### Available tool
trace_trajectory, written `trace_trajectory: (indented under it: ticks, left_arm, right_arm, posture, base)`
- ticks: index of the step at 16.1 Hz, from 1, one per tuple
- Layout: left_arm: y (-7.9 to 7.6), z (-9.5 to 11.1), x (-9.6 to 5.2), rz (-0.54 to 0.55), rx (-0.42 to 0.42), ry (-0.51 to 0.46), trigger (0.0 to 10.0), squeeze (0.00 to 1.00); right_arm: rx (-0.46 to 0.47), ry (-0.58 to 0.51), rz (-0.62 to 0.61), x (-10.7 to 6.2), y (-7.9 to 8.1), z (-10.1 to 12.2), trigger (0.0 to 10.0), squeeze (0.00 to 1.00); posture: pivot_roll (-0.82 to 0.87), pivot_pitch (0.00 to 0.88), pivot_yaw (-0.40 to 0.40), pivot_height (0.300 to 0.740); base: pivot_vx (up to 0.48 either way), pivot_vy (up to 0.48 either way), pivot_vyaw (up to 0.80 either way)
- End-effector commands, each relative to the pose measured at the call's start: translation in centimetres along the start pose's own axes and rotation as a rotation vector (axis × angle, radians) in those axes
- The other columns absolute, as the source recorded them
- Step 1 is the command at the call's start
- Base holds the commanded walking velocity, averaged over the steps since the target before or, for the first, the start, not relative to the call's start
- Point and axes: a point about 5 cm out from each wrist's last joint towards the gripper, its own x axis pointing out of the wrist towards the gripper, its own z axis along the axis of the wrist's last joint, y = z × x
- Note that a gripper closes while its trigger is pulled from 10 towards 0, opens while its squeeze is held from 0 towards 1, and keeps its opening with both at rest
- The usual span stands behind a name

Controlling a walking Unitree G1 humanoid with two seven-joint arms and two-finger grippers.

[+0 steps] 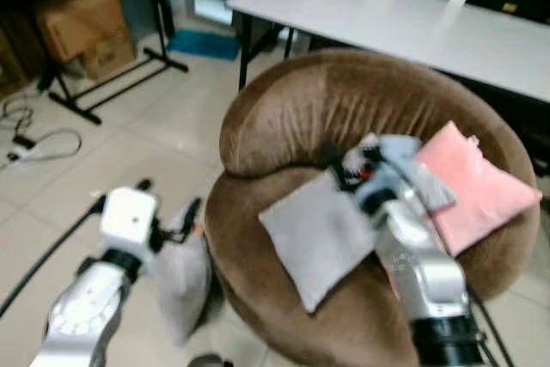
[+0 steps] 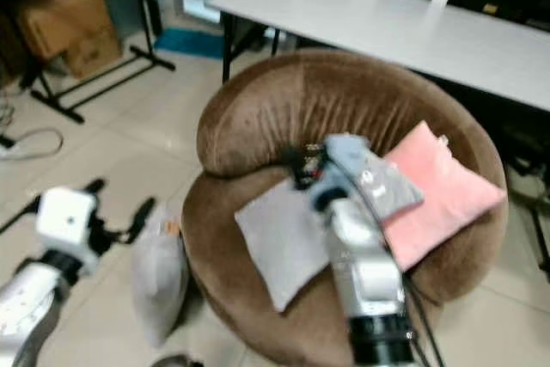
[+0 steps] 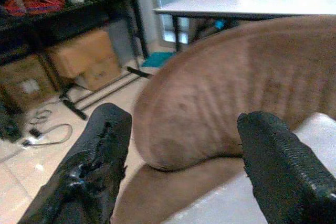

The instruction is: Move the pillow to the sofa from floor

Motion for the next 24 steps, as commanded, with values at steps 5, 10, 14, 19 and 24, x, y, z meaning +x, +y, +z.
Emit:
trace_trajectory:
  ticks: [5,10,14,19,24]
  left_arm:
    - [0.5,0.3,-0.4,0.041,0.025,0.002,10.0,0.00]
    - [-0.1,0.5,-0.1,0.034,0.018,-0.007,10.0,0.00]
    - [0.4,0.7,0.8,0.115,-0.006,-0.026,10.0,0.00]
    - [0.2,0.6,0.9,0.105,-0.009,-0.018,10.0,0.00]
    - [-0.2,0.4,0.6,0.065,0.010,-0.008,10.0,0.00]
  right_arm:
    - [0.021,0.065,-0.086,-1.0,-1.0,-0.6,10.0,1.00]
    - [0.022,0.094,-0.098,-1.4,-1.4,-0.8,10.0,1.00]
    - [0.021,0.096,-0.104,-1.4,-1.8,-0.4,10.0,1.00]
    - [0.020,0.103,-0.125,-1.6,-2.4,-0.4,10.0,1.00]
    - [0.000,0.132,-0.028,-1.7,-0.8,-1.1,10.0,1.00]
  posture:
    - [0.02,0.000,-0.086,0.740]
    - [0.02,0.000,-0.079,0.740]
    - [0.02,0.000,-0.074,0.740]
    - [0.02,0.000,-0.062,0.740]
    - [0.02,0.000,-0.064,0.740]
  base:
    - [0.000,0.415,0.00]
    - [0.000,0.386,0.00]
    - [0.000,0.000,0.00]
    - [0.159,0.000,0.00]
    - [0.283,0.000,0.80]
